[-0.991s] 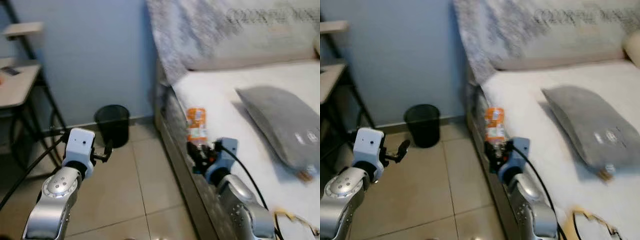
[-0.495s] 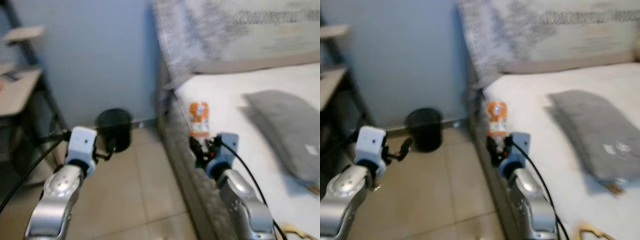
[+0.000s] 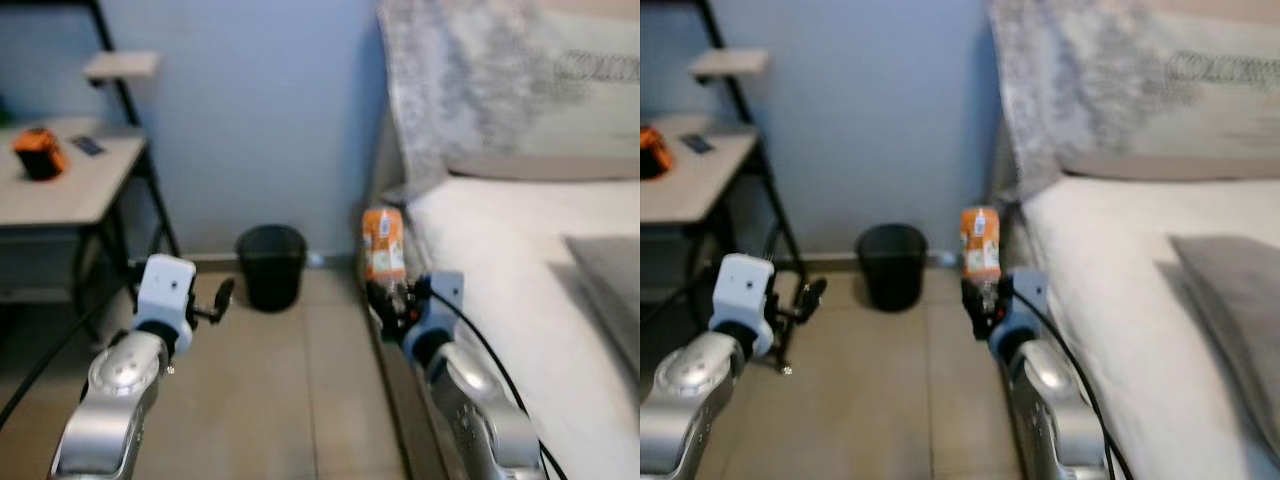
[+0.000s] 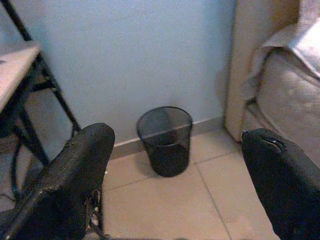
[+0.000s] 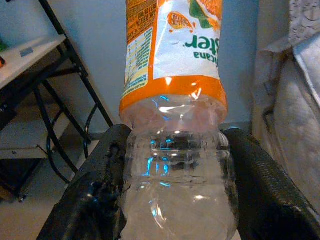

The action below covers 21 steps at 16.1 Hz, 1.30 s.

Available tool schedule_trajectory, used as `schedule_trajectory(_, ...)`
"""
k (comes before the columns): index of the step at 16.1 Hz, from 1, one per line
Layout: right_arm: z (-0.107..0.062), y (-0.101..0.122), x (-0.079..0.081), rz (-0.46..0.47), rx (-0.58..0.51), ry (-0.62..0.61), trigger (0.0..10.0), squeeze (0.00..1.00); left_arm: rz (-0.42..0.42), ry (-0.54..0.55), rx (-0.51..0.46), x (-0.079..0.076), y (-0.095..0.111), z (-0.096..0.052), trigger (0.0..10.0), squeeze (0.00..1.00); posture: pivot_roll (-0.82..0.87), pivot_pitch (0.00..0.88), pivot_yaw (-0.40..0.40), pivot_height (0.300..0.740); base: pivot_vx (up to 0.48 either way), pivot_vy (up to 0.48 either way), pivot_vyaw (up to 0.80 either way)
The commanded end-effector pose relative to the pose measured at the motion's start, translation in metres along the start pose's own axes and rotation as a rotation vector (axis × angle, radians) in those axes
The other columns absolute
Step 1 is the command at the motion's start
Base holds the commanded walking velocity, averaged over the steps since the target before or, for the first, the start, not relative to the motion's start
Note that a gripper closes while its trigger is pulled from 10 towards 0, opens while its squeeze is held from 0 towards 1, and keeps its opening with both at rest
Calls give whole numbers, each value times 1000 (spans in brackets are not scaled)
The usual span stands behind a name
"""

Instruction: Clean up the room

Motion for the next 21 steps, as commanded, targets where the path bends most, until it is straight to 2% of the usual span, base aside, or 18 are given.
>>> schedule_trajectory(1, -1, 1, -9, -11, -3, -35, 10000, 0, 6, -23, -12, -7, 3, 1, 10000, 0, 97, 0, 1, 740, 360, 0, 0)
schedule_trajectory(4, 0, 2, -21, 38, -11, -108, 10000, 0, 15, -30, -11, -8, 4, 3, 10000, 0, 100, 0, 1, 740, 360, 0, 0)
schedule_trajectory(9, 2, 0, -18, 44, 2, -96, 10000, 0, 17, -32, -14, -10, 4, 5, 10000, 0, 102, 0, 1, 740, 363, 0, 0)
schedule_trajectory(12, 4, -4, -23, 47, 19, -127, 10000, 0, 9, -34, -21, -11, 5, 8, 10000, 0, 101, 0, -1, 740, 359, 0, 0)
schedule_trajectory(17, 10, 3, -28, -6, 1, -158, 10000, 0, 23, -52, -23, -14, 6, 14, 10000, 0, 108, 0, -15, 740, 359, 0, 0)
schedule_trajectory(21, 13, 5, -29, 20, 3, -166, 10000, 0, 22, -64, -19, -15, 6, 18, 10000, 0, 119, 0, -25, 740, 361, 0, 0)
Point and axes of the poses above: a point about 5 cm out from each wrist's last joint towards the gripper, its own z axis pointing out of the wrist towards the gripper, its own y axis along the axis of the wrist's last joint, x = y × z, the point moved 4 cm from there along z, pointing out of the wrist towards the gripper, and after that the axes turned 15 degrees about -z, right-handed, at the moved point
